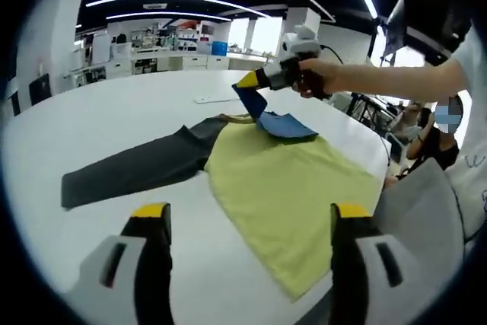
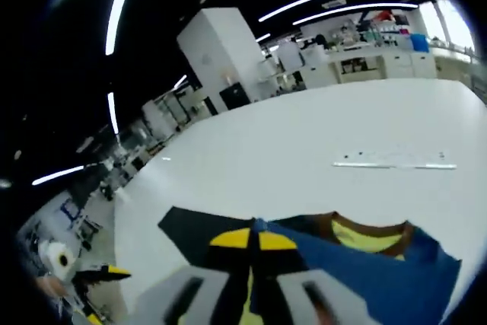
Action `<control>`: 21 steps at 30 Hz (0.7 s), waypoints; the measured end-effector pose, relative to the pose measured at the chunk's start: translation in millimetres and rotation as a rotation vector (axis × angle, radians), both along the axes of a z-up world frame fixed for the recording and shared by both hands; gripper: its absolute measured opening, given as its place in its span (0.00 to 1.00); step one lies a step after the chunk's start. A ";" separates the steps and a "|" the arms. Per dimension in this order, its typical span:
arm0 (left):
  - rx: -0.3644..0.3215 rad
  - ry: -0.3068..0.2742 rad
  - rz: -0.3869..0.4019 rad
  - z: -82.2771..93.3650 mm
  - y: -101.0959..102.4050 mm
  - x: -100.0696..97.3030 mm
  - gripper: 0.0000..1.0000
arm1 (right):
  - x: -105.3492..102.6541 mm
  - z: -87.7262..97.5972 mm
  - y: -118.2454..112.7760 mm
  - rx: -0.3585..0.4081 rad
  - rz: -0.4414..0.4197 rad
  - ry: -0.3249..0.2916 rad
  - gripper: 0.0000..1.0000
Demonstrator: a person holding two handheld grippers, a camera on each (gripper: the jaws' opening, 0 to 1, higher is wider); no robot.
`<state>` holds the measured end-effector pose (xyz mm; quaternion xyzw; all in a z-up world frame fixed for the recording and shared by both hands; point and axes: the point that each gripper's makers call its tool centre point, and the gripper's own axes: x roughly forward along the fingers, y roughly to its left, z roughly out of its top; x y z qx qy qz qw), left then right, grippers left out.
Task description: Fold the garment on the visible template until the final outline fits inside the template.
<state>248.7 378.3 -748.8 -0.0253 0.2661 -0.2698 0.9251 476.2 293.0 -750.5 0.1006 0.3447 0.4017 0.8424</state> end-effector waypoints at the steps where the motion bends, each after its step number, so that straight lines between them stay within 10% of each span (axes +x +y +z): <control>1: -0.012 -0.004 0.011 1.3 0.0 0.3 0.83 | -0.8 -7.7 2.5 -0.016 0.004 0.010 0.00; 21: -0.047 -0.009 0.110 -2.1 11.3 -0.3 0.82 | 4.4 -54.1 40.4 -0.083 0.059 0.058 0.00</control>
